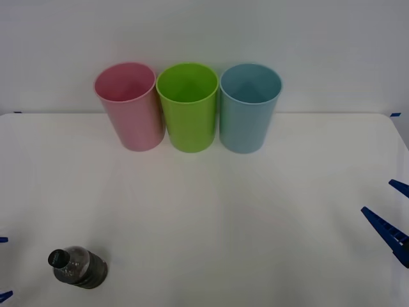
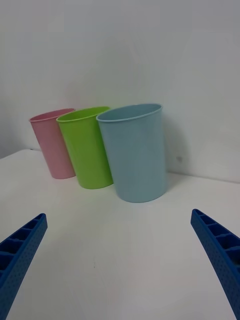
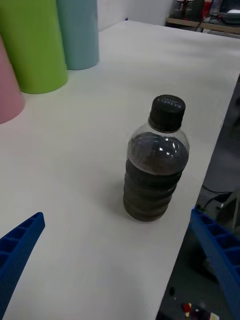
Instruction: Grasp the object on the table and drop it into the matching bin: aluminum can to the light blue bin, PET bottle to the pink bin.
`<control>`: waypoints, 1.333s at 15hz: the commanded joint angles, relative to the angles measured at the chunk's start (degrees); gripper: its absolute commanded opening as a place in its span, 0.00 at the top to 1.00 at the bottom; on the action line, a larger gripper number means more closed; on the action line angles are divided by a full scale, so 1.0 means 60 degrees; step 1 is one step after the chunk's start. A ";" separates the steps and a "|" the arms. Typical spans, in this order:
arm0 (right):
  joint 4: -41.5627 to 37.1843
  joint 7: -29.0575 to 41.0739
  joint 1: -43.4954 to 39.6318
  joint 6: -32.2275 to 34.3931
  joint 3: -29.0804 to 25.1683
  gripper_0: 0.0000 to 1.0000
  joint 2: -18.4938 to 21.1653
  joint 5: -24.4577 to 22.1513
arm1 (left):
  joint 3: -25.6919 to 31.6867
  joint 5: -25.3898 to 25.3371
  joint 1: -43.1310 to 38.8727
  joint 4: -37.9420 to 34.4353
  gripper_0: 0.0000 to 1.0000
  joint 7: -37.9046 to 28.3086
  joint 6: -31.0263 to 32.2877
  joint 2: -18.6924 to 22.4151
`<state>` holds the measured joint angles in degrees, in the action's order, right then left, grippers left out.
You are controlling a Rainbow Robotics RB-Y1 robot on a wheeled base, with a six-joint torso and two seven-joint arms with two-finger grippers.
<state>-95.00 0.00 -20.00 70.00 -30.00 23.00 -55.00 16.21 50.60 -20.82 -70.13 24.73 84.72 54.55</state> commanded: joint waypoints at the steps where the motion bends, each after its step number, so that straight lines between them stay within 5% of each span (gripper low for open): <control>1: 0.0000 0.0000 0.0000 0.0000 0.0000 0.00 0.0000 0.0000 | -0.0270 0.0371 0.0232 0.0057 0.00 0.0141 0.0001 -0.0010; 9: 0.0000 0.0000 0.0000 0.0000 0.0000 0.00 0.0000 0.0000 | -0.1134 0.0254 0.0950 0.0482 0.00 0.0302 -0.0189 -0.0405; 20: 0.0000 0.0000 0.0000 0.0000 0.0000 0.00 0.0000 0.0000 | -0.1178 0.1572 0.1697 0.0467 0.00 0.0243 -0.0101 -0.1489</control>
<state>-95.00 0.00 -20.00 70.00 -30.00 23.00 -55.00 9.14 59.74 -10.91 -67.30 26.21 83.96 46.16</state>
